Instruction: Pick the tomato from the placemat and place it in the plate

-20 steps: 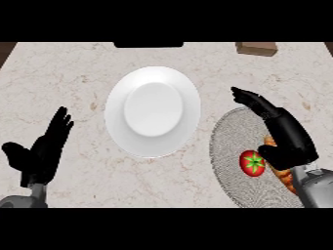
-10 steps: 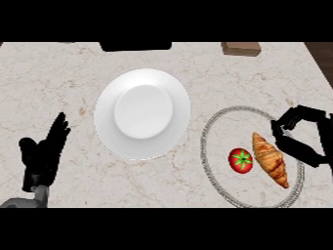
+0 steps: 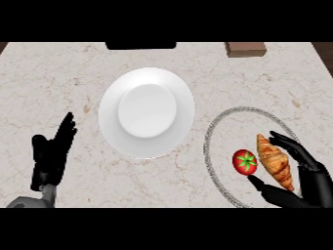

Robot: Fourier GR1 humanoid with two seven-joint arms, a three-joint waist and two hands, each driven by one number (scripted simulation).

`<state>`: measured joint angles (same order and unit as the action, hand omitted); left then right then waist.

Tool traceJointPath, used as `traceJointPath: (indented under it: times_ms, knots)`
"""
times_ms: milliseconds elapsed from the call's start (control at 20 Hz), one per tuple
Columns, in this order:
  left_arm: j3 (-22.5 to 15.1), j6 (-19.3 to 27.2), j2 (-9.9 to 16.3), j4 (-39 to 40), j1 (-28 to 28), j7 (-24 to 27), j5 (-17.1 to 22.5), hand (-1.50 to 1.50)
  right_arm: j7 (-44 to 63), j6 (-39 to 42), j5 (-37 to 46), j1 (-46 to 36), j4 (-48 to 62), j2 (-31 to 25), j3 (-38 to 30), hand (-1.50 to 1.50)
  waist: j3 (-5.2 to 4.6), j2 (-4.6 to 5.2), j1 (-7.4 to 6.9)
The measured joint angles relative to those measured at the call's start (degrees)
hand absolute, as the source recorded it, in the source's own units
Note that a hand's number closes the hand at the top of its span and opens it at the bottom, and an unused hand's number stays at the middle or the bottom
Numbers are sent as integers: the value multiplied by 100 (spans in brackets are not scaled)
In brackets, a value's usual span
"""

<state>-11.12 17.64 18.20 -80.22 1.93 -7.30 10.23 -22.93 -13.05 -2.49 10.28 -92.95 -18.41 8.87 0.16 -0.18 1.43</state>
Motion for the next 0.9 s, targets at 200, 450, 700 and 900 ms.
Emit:
traceJointPath:
  times_ms: [200,450,700,900]
  knots:
    - [-73,65,-38,-139,3,-142,-106,0,279,-112,799,183,-135,-460,209,-150,-14,5,-77]
    - [-99,63,-17,-277,98,-357,-180,0,1342,-46,1676,62,-456,-1163,258,-150,-23,10,-125]
    - [-101,58,-121,-193,139,-353,-227,0,2740,728,2007,-266,-931,-1736,409,-150,-29,15,-159]
    - [-154,146,-191,-285,198,-507,-345,0,3670,1540,1948,-591,-1103,-1961,629,-150,-26,18,-184]
